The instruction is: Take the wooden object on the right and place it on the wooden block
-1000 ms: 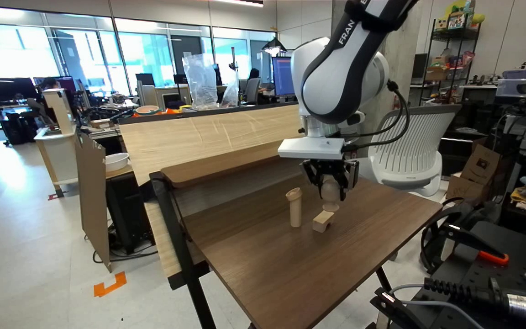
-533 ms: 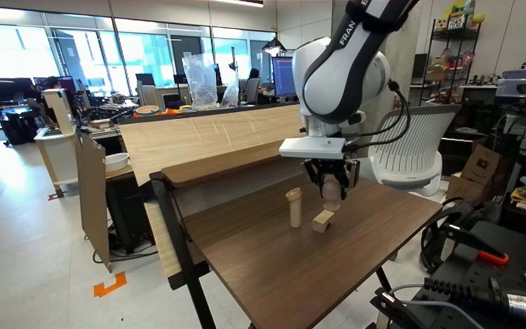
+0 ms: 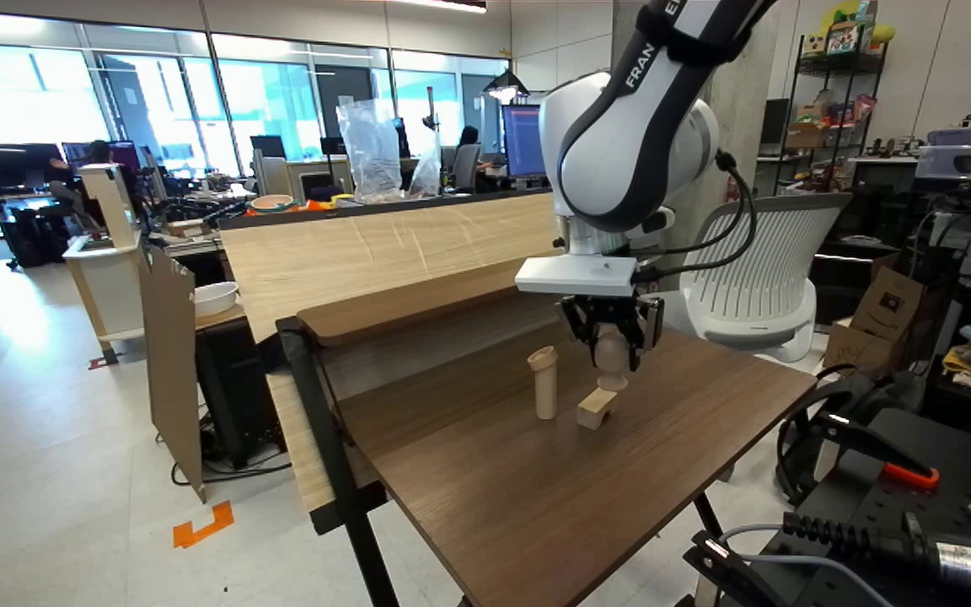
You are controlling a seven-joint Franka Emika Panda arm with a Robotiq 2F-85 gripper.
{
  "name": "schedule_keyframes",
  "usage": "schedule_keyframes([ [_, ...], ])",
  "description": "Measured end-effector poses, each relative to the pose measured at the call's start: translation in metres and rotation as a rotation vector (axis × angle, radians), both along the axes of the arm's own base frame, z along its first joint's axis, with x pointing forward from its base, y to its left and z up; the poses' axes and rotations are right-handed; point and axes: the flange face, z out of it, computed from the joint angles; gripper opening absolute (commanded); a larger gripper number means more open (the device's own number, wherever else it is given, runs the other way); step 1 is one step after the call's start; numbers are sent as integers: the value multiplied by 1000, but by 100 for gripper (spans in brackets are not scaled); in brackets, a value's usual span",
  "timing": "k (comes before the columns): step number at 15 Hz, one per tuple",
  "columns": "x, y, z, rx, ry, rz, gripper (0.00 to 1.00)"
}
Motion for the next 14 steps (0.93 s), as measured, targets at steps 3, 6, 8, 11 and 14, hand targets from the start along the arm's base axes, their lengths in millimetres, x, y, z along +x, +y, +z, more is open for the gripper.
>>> schedule_keyframes([
  [3,0,0,-3,-1,4,-1,28],
  [6,1,0,-5,-2,4,-5,28],
  [8,3,0,-8,-4,3,-8,28],
  [11,6,2,-11,-6,2,-9,28],
  [14,10,5,-14,-8,1,-6,28],
])
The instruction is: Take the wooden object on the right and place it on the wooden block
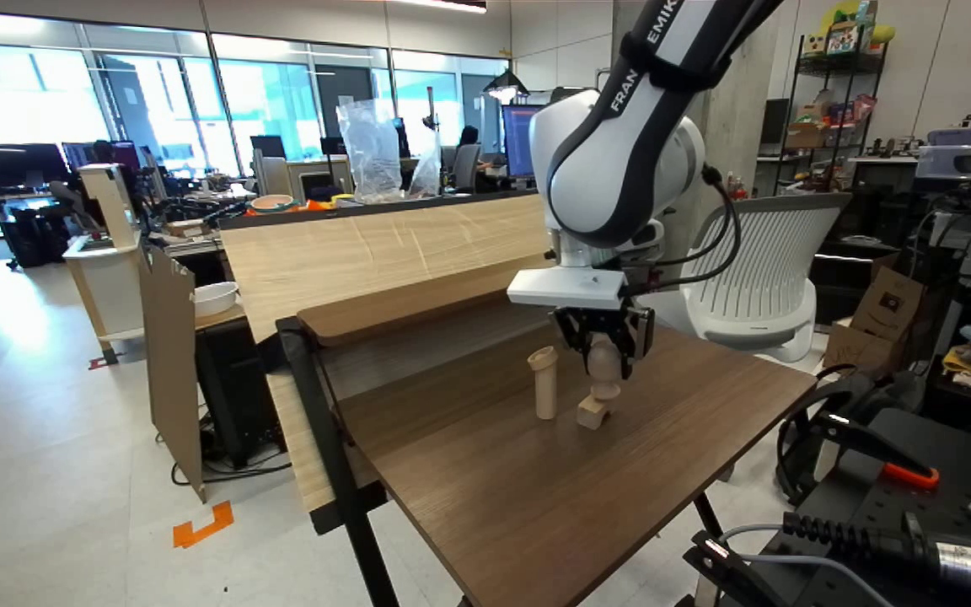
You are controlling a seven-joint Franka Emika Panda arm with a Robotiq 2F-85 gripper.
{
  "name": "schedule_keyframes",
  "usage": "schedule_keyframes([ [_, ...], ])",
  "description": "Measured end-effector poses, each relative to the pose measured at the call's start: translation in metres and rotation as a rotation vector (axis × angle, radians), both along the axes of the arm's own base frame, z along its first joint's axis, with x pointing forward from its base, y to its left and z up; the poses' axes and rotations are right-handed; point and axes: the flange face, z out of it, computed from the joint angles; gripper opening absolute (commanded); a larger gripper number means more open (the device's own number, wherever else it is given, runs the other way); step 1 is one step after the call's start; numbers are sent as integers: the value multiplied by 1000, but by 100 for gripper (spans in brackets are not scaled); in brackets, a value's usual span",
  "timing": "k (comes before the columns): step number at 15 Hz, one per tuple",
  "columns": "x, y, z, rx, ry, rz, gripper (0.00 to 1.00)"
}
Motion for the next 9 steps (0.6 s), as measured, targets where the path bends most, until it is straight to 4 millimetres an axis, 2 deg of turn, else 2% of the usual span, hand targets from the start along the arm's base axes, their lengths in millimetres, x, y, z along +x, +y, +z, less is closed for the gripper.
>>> schedule_keyframes([
  [9,6,6,-3,-2,-6,3,28],
])
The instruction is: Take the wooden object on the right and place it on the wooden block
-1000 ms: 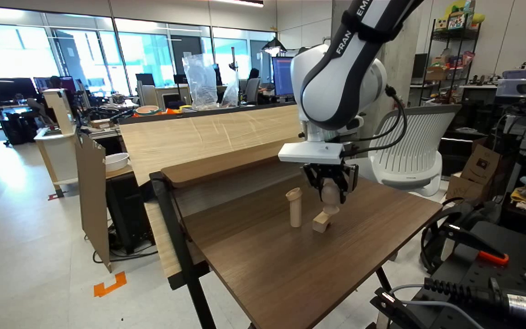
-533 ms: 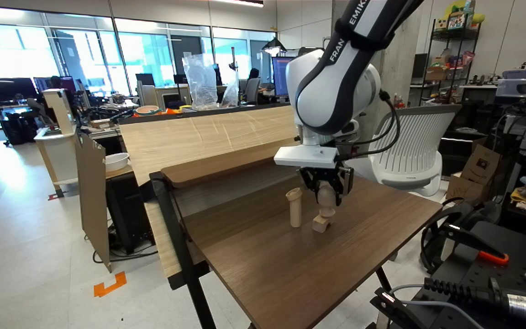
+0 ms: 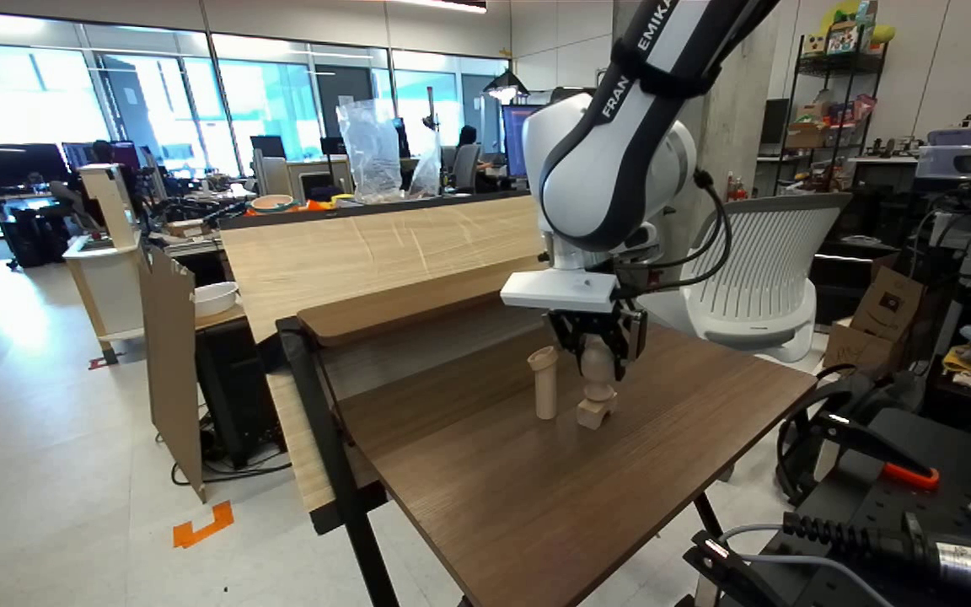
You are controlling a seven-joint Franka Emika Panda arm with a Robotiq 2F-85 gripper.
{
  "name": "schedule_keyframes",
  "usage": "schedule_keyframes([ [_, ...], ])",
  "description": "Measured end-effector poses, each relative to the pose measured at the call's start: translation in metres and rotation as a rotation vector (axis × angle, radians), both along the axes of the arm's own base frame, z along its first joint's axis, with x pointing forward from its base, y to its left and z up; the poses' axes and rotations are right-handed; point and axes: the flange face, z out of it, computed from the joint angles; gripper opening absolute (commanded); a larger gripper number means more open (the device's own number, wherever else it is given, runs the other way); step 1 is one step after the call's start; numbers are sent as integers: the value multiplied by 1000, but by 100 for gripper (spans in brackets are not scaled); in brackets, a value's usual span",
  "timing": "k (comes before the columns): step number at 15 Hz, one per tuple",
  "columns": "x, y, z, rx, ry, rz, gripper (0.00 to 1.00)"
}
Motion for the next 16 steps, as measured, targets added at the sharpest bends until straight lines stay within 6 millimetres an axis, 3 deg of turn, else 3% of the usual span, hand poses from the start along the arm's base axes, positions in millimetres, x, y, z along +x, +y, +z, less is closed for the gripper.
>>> schedule_keyframes([
  [10,1,2,-4,0,3,1,28],
  [11,1,2,-4,0,3,1,74],
  [14,1,2,-4,0,3,1,94],
  [16,1,2,-4,0,3,1,100],
])
